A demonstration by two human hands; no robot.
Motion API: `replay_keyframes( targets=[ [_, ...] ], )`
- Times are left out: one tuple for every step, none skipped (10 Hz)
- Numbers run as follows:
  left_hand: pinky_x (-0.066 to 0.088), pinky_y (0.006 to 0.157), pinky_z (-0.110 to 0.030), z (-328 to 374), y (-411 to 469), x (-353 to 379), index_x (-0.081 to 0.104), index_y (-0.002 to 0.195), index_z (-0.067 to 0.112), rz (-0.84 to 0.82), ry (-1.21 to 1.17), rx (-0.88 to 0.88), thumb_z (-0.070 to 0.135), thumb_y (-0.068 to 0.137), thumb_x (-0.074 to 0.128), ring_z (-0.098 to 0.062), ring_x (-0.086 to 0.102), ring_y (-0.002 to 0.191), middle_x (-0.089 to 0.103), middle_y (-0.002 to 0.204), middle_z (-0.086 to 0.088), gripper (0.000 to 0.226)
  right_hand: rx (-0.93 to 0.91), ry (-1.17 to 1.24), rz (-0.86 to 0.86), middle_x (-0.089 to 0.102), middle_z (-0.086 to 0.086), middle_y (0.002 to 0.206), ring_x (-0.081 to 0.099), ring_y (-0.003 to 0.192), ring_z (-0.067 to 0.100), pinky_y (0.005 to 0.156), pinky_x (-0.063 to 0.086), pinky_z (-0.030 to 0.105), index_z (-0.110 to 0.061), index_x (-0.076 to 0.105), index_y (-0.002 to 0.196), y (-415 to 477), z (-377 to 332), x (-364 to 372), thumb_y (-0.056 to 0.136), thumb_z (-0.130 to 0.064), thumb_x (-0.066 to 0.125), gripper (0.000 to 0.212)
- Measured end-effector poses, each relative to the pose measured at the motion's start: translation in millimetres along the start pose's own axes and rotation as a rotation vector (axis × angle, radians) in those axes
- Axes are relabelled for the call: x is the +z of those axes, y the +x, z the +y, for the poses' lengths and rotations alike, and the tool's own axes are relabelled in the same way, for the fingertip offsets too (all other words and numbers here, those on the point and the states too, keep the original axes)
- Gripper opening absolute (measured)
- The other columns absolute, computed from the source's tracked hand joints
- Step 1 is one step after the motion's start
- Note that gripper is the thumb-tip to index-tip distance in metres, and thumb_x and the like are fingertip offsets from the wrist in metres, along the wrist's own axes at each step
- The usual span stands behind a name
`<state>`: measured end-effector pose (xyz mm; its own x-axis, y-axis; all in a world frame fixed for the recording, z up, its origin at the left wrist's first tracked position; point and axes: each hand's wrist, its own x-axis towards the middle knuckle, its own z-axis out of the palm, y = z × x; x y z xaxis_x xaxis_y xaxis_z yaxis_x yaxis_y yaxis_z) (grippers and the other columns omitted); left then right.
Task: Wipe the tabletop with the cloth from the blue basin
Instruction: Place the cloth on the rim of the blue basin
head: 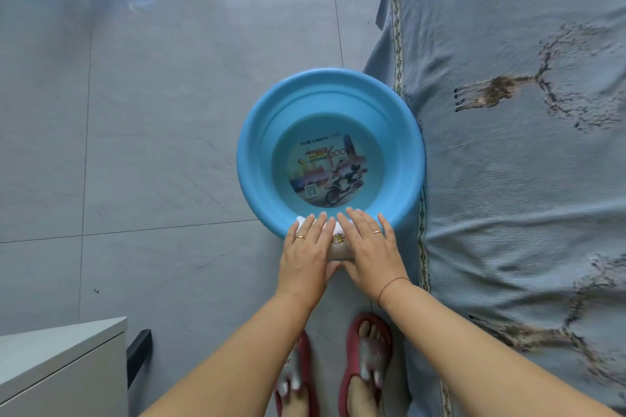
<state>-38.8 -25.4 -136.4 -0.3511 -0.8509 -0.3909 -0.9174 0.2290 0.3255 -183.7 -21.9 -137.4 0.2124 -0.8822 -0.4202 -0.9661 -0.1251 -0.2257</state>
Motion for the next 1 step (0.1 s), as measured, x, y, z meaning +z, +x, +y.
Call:
replay_keyframes(
  targets=[
    [-0.003,0.119,-0.034,3.8,-7.7,-23.0,0.016,0.151,0.019,0.005,0.021,-0.015,0.048,0.094,0.049,-0.017,0.009,0.147,0.016,0.159,0.001,0.072,0.003,0.004,-0.036,0.011,-0.002,0.158,0.011,0.144,0.014,0.116,-0.003,0.037,-0.023,0.007,0.15,-6.5,-2.1,-27.6,0.086,-0.043,0.057,0.084]
  ],
)
